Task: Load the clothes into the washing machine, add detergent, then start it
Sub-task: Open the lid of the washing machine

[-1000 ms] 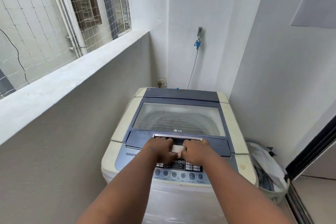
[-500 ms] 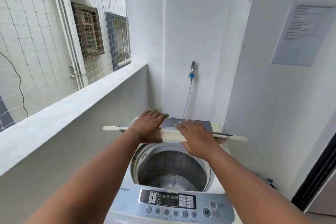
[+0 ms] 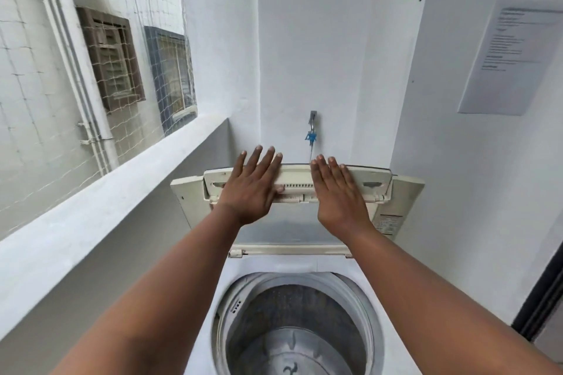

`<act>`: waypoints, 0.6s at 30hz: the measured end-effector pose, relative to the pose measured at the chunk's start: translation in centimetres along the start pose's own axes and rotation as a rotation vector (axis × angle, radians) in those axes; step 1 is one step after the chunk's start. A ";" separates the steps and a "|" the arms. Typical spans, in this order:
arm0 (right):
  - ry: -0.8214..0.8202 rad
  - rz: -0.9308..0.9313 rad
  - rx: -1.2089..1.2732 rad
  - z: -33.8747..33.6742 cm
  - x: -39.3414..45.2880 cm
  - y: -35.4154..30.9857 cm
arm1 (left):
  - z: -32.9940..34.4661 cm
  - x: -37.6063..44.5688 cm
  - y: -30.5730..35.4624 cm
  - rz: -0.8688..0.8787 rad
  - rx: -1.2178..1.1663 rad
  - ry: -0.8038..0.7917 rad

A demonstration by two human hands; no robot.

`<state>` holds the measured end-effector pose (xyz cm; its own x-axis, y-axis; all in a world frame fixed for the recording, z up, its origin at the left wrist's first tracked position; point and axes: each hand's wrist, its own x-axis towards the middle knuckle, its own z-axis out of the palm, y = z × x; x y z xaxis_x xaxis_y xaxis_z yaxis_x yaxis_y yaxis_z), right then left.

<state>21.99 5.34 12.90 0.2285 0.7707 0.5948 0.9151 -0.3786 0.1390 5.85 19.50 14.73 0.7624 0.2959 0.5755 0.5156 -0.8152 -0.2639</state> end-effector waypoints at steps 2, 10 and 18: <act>0.010 0.006 -0.007 0.7 1.5 0.5 | 1.2 1.5 -0.7 -0.001 -0.011 0.032; -0.013 0.041 0.071 3.7 6.4 2.1 | 4.9 6.6 -2.6 -0.078 -0.009 0.021; -0.033 -0.010 0.031 7.6 8.3 4.2 | 8.9 8.3 -2.5 -0.148 0.027 0.045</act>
<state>30.23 14.06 12.40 0.2298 0.7909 0.5672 0.9269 -0.3556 0.1201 14.35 28.42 13.24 0.6591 0.3888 0.6437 0.6320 -0.7503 -0.1939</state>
